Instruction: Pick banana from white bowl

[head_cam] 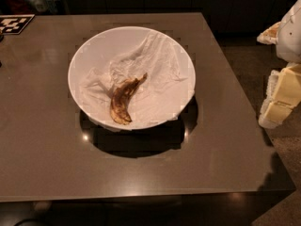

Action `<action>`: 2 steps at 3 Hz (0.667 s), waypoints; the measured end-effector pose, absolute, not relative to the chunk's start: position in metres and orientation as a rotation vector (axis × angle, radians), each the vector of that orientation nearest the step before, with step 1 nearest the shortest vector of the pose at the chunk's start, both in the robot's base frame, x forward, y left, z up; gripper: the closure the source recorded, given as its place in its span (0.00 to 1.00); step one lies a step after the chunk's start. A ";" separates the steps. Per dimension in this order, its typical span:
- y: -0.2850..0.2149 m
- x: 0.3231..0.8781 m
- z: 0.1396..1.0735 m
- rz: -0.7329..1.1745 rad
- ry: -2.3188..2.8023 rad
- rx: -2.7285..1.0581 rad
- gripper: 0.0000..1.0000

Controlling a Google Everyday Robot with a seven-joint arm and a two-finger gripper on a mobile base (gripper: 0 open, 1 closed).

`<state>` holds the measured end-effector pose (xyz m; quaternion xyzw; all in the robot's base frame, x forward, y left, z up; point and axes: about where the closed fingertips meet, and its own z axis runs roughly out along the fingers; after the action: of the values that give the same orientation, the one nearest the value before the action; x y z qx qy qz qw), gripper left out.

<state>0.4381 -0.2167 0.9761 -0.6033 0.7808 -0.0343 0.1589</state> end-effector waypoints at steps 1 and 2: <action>-0.217 0.438 0.976 -0.098 2.232 -1.725 0.00; -0.214 0.440 0.978 -0.105 2.221 -1.737 0.00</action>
Offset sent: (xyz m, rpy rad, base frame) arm 0.0047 0.0067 -0.0012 -0.0149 0.0106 0.0361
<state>0.4398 -0.2141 0.9776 -0.6078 0.7771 -0.0366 0.1596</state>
